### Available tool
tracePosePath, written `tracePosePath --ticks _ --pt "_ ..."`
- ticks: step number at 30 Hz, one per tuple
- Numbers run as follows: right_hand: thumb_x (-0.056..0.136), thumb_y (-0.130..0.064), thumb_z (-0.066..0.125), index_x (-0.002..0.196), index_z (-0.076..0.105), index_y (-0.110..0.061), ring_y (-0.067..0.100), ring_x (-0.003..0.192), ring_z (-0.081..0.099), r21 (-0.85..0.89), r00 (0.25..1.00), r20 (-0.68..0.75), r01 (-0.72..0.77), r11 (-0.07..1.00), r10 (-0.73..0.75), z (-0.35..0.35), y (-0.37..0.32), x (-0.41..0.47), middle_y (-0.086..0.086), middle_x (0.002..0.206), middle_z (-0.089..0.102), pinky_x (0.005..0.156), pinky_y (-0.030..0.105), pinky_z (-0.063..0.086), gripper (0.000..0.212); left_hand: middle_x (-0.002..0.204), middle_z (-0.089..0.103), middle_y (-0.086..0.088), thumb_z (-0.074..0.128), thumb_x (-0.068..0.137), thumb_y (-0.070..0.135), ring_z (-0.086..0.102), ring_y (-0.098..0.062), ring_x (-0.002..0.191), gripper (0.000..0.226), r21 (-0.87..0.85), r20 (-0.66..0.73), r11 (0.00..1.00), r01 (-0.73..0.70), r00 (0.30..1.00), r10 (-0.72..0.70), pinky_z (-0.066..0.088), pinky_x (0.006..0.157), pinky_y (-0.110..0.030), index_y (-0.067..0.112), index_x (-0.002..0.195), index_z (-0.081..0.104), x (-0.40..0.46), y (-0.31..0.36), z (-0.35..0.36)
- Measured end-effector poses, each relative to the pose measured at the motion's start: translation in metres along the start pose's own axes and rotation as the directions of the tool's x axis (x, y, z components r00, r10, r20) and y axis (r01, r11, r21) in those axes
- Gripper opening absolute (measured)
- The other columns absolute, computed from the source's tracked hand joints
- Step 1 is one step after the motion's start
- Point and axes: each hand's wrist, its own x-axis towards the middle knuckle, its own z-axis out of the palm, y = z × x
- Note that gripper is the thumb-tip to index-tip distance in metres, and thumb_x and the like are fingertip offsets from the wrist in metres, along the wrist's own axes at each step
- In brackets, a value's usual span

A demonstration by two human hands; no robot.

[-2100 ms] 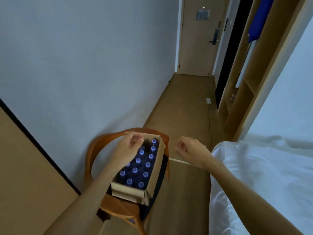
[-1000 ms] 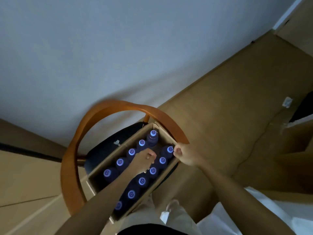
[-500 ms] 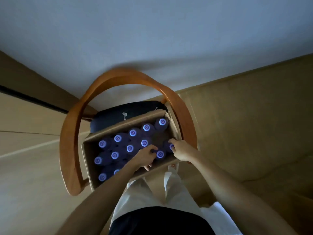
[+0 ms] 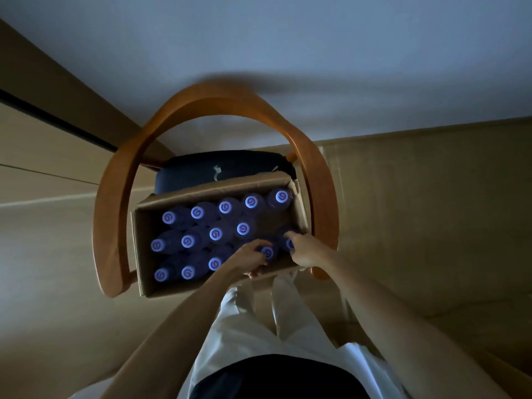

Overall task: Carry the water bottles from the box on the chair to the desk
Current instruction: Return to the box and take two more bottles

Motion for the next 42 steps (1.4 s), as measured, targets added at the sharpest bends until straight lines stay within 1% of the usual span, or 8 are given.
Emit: tracePosePath --ticks 4,10,13,17,21,31,36,42 --pt "0.092 -0.020 0.056 0.124 0.047 -0.024 0.028 0.098 0.062 0.032 0.998 -0.065 0.015 0.999 -0.013 0.002 -0.002 -0.001 0.011 0.116 0.061 0.077 0.039 0.051 0.034 0.069 0.065 -0.005 0.054 0.079 0.008 0.057 -0.012 0.041 0.041 0.058 -0.054 0.998 -0.037 0.998 0.040 0.039 0.036 -0.021 0.031 0.114 0.055 -0.005 0.001 0.002" --pt "0.085 -0.023 0.065 0.108 0.045 -0.029 0.026 0.091 0.062 -0.033 0.984 -0.165 0.066 0.997 -0.070 0.000 -0.005 -0.014 0.004 0.106 0.062 0.077 0.042 0.053 0.031 0.073 0.064 0.003 0.056 0.079 0.013 0.059 -0.003 0.041 0.032 0.108 -0.124 0.987 -0.117 0.984 0.130 0.040 0.037 -0.017 0.032 0.106 0.055 -0.020 0.001 0.001" --pt "0.084 -0.032 0.066 0.103 0.043 -0.032 0.026 0.089 0.061 -0.144 0.940 -0.300 0.127 0.981 -0.166 -0.019 -0.011 -0.024 0.000 0.102 0.061 0.073 0.039 0.049 0.030 0.084 0.065 0.006 0.064 0.078 0.019 0.066 -0.004 0.061 0.031 0.154 -0.124 0.970 -0.187 0.971 0.207 0.046 0.050 -0.014 0.032 0.105 0.056 -0.032 0.005 0.000" --pt "0.086 -0.039 0.065 0.096 0.045 -0.032 0.022 0.085 0.060 -0.244 0.905 -0.325 0.199 0.949 -0.273 -0.051 -0.023 -0.037 -0.003 0.098 0.061 0.070 0.037 0.049 0.023 0.102 0.063 0.007 0.073 0.071 0.039 0.060 -0.016 0.098 0.032 0.353 -0.185 0.908 -0.227 0.934 0.305 0.048 0.084 -0.029 0.034 0.098 0.058 -0.053 0.016 0.000" --pt "0.088 -0.044 0.059 0.093 0.043 -0.033 0.022 0.079 0.059 -0.309 0.875 -0.346 0.234 0.922 -0.338 -0.068 -0.022 -0.052 -0.005 0.090 0.060 0.062 0.032 0.039 0.020 0.105 0.065 0.004 0.068 0.074 0.049 0.060 -0.024 0.099 0.033 0.538 -0.258 0.813 -0.221 0.876 0.409 0.044 0.081 -0.034 0.032 0.098 0.056 -0.079 0.017 -0.004" --pt "0.087 -0.042 0.051 0.088 0.043 -0.035 0.028 0.076 0.060 -0.387 0.695 -0.429 0.436 0.812 -0.577 -0.122 -0.054 -0.104 -0.004 0.079 0.058 0.061 0.033 0.039 0.010 0.074 0.064 0.002 0.040 0.088 0.055 0.065 -0.022 0.075 0.019 0.606 -0.581 0.786 -0.123 0.606 0.543 0.048 0.070 -0.038 0.040 0.098 0.039 -0.166 0.001 -0.014" --pt "0.082 -0.042 0.053 0.085 0.043 -0.033 0.030 0.079 0.058 -0.398 0.598 -0.433 0.545 0.738 -0.675 -0.144 -0.118 -0.135 0.000 0.083 0.063 0.070 0.038 0.047 0.014 0.074 0.059 0.009 0.035 0.090 0.053 0.050 -0.008 0.059 0.020 0.543 -0.790 0.838 -0.050 0.307 0.531 0.032 0.052 -0.027 0.036 0.096 0.044 -0.239 -0.010 -0.035" --pt "0.087 -0.032 0.057 0.081 0.050 -0.023 0.028 0.073 0.058 -0.417 0.413 -0.419 0.704 0.575 -0.809 -0.147 -0.233 -0.185 0.004 0.075 0.064 0.063 0.033 0.044 0.013 0.065 0.056 0.007 0.040 0.094 0.044 0.047 -0.017 0.054 0.010 0.417 -0.908 0.909 0.032 0.055 0.415 0.032 0.062 -0.031 0.035 0.093 0.042 -0.342 -0.031 -0.072"
